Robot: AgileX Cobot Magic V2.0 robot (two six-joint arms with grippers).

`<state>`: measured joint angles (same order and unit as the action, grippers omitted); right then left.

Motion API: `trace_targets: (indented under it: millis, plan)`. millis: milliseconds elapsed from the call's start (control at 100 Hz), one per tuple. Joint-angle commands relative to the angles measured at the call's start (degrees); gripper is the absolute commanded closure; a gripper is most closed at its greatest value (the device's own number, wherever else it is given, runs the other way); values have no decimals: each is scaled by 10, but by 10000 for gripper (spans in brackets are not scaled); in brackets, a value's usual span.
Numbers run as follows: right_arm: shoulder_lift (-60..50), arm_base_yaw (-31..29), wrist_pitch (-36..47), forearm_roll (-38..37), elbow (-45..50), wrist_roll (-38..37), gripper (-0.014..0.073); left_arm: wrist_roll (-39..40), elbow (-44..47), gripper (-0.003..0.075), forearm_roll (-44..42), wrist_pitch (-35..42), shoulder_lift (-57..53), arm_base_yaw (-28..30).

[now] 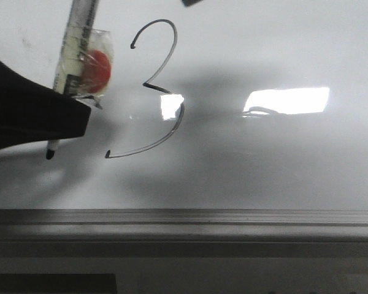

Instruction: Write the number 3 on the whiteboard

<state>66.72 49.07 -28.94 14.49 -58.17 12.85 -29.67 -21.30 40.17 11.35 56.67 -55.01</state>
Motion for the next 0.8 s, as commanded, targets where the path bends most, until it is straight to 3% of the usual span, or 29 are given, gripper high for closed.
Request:
trace_targets:
  millis: [0,90,290,600,790]
  plan:
    - [-36,-11,38,2,-19,3,20,6,-18,741,102,56,-19,-2]
    - [-49,-14,45,2,-19,3,20,6,-18,741,189,61,-27,0]
    - [-53,-14,45,2,-19,3,20,6,-18,741,240,33,-26,36]
    - [-53,-14,45,2,-19,3,20,6,-18,741,243,-75,-26,138]
    - [-53,-14,45,2,-19,3,20,5,-18,741,237,-107,-26,170]
